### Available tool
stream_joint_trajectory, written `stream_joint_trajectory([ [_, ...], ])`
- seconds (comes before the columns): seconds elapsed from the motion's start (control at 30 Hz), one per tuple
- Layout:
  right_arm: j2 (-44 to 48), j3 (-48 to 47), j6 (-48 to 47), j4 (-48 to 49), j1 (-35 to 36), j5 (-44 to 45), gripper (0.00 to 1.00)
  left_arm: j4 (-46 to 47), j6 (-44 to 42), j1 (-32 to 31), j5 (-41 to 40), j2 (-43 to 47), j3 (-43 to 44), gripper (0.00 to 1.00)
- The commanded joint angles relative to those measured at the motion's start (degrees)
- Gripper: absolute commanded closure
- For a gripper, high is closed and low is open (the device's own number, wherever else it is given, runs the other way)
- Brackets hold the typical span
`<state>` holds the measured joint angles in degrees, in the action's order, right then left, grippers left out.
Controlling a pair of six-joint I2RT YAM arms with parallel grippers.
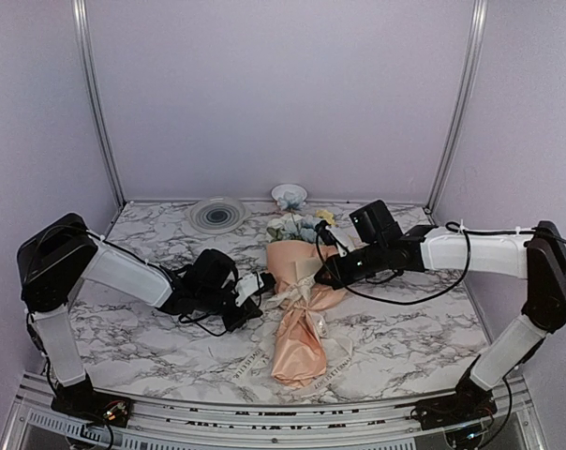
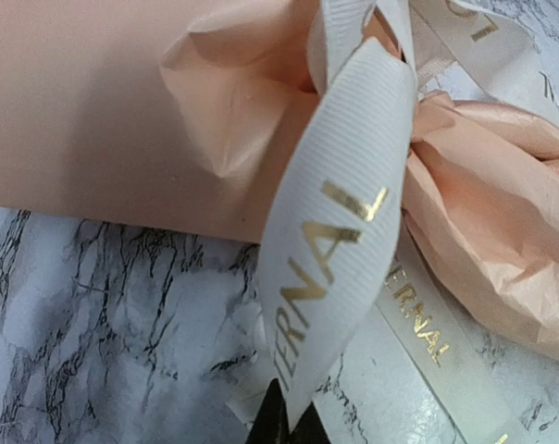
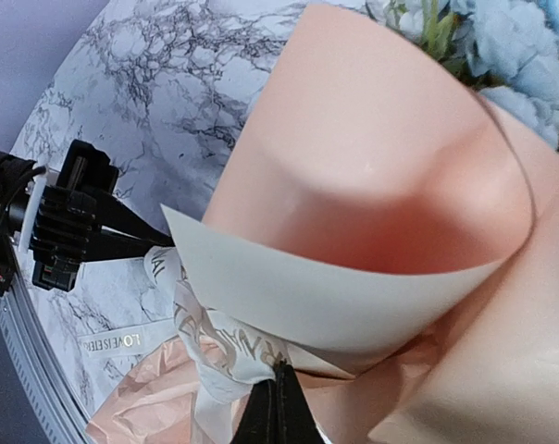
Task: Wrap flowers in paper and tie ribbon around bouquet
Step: Tie the half-tied ribbon around the folded bouquet.
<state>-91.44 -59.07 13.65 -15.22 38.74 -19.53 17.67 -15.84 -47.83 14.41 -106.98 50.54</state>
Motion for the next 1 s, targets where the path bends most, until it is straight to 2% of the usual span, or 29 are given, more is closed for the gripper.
stream_joint_trajectory([
  [0.0, 3.2, 0.5, 1.2, -2.4, -1.7, 5.3, 1.00, -0.5, 1.4, -0.1, -2.9, 3.9, -2.3, 1.00],
  [0.2, 7.2, 4.6, 2.7, -4.3, -4.8, 7.4, 1.00, -4.5, 4.1, 0.0, -7.9, 6.3, -4.2, 1.00],
  [0.33, 10.1, 6.8, 3.8, -5.3, -5.0, 7.0, 1.00, -9.9, 5.8, 0.0, -9.2, 6.1, -3.5, 1.00],
  [0.53, 15.6, 10.1, 6.0, -5.8, -5.0, 5.9, 1.00, -13.2, 7.5, 0.0, -11.4, 5.9, -3.5, 1.00],
  [0.73, 18.0, 9.9, 7.2, -3.5, -5.0, -1.6, 1.00, -14.3, 7.9, 0.0, -10.9, 5.3, -2.6, 1.00],
  [0.97, 19.3, 21.1, 10.5, -1.2, -7.6, -2.4, 1.00, -16.0, 9.7, 0.8, -11.9, 4.1, -2.0, 1.00],
])
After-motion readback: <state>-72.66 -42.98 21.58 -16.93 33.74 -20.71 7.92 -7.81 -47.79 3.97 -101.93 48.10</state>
